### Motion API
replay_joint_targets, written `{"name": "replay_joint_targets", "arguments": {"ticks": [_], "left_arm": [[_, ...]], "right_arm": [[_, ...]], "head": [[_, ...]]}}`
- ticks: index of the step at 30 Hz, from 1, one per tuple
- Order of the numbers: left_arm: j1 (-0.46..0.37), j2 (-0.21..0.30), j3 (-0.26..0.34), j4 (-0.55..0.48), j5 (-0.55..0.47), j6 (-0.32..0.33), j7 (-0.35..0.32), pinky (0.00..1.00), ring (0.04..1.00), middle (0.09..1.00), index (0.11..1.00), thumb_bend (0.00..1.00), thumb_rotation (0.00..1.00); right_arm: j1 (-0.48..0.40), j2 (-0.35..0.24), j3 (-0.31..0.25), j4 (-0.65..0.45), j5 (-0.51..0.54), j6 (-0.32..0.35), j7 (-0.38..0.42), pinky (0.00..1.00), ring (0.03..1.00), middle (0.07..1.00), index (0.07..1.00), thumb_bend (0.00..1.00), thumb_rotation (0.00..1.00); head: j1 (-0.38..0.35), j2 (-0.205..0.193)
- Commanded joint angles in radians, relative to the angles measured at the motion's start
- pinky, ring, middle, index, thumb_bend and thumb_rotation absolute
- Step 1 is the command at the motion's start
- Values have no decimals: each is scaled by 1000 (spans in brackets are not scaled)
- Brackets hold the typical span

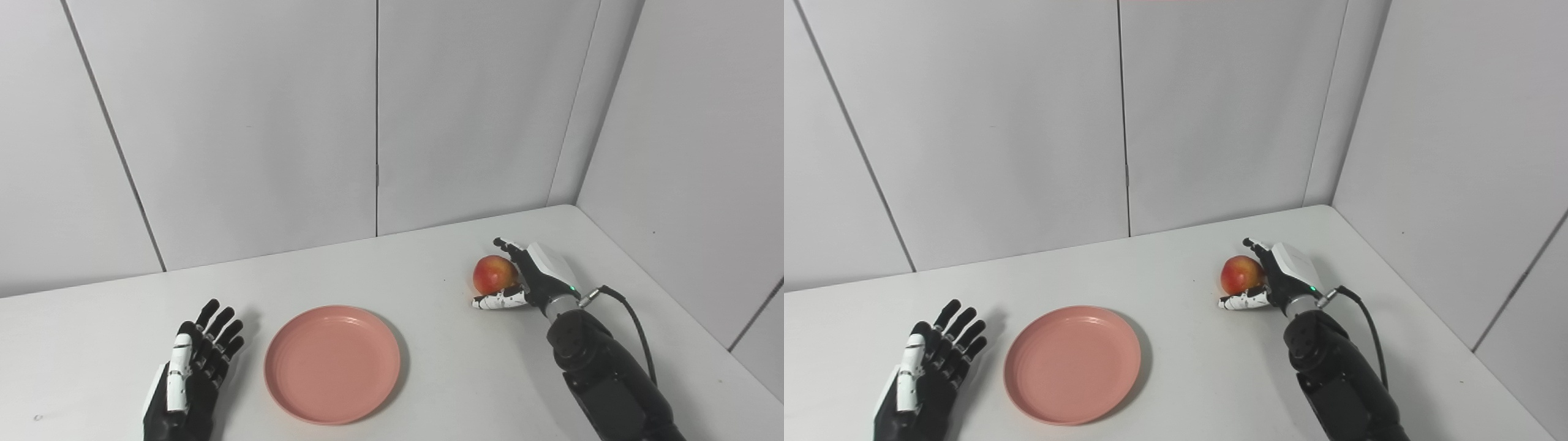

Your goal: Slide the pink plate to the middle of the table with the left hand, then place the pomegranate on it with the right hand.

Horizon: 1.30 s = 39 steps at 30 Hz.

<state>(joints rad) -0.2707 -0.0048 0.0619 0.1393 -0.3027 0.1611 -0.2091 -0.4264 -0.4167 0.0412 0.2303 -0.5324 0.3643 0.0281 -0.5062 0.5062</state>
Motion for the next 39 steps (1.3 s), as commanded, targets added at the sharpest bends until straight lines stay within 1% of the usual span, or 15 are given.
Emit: {"name": "replay_joint_targets", "arguments": {"ticks": [1, 5, 6, 8, 12, 13, 15, 16, 23, 27, 31, 35, 37, 38, 39], "left_arm": [[7, 5, -3, -2, 3, 14, 6, 938, 916, 933, 920, 384, 1000], [7, 3, -3, -3, 2, 17, 7, 940, 918, 933, 920, 387, 1000], [8, 4, -4, -3, 3, 15, 6, 943, 921, 934, 921, 386, 1000], [9, 3, -5, -4, 5, 16, 7, 944, 922, 935, 922, 384, 1000], [8, 1, -4, -1, 4, 14, 9, 935, 916, 932, 919, 384, 1000], [8, 2, -5, -1, 7, 12, 9, 935, 916, 932, 920, 385, 1000], [9, 3, -8, -1, 11, 8, 7, 936, 918, 933, 918, 384, 1000], [9, 4, -9, -1, 11, 7, 6, 936, 917, 933, 917, 386, 1000], [7, 3, -6, 3, 4, 8, 4, 937, 915, 932, 918, 388, 1000], [6, 2, -6, 4, 6, 9, 7, 934, 914, 932, 918, 390, 1000], [5, -1, -7, 0, 7, 18, 11, 926, 910, 928, 915, 388, 1000], [4, -8, -5, 0, 8, 19, 19, 931, 910, 925, 911, 391, 1000], [4, -9, -7, -1, 10, 18, 19, 931, 910, 925, 912, 390, 1000], [4, -10, -8, -1, 9, 18, 19, 932, 912, 926, 913, 391, 1000], [5, -12, -9, -5, 10, 21, 22, 931, 910, 925, 911, 392, 1000]], "right_arm": [[-46, -23, -13, -12, 10, -54, -37, 794, 859, 877, 866, 918, 229], [-58, -6, -22, 28, 22, -82, -93, 762, 833, 853, 835, 892, 202], [-63, 0, -26, 45, 25, -95, -117, 697, 780, 814, 808, 886, 187], [-71, 9, -28, 74, 24, -111, -159, 642, 728, 769, 765, 872, 157], [-85, 21, -29, 126, 24, -140, -226, 498, 567, 627, 652, 815, 50], [-87, 22, -29, 138, 28, -149, -236, 473, 533, 589, 557, 641, 97], [-91, 23, -26, 153, 32, -157, -249, 437, 488, 480, 527, 546, 16], [-93, 23, -23, 159, 32, -154, -251, 427, 478, 467, 516, 535, 5], [-97, 20, -7, 168, 28, -140, -248, 368, 431, 447, 510, 529, 0], [-94, 17, -5, 154, 28, -133, -243, 362, 429, 449, 503, 530, 0], [-87, 14, -9, 130, 34, -144, -244, 350, 420, 445, 504, 529, 0], [-77, 17, -23, 74, 42, -151, -252, 333, 414, 444, 508, 529, 0], [-73, 21, -29, 34, 45, -142, -251, 344, 435, 468, 496, 530, 0], [-71, 24, -33, 14, 47, -136, -250, 382, 479, 505, 473, 527, 0], [-69, 28, -35, -17, 44, -124, -246, 374, 461, 483, 494, 527, 0]], "head": [[3, 0], [5, 1], [6, 1], [7, 2], [10, 1], [10, 1], [10, 1], [11, 1], [15, 1], [17, 2], [24, 2], [33, 1], [40, 1], [41, 1], [47, 1]]}}
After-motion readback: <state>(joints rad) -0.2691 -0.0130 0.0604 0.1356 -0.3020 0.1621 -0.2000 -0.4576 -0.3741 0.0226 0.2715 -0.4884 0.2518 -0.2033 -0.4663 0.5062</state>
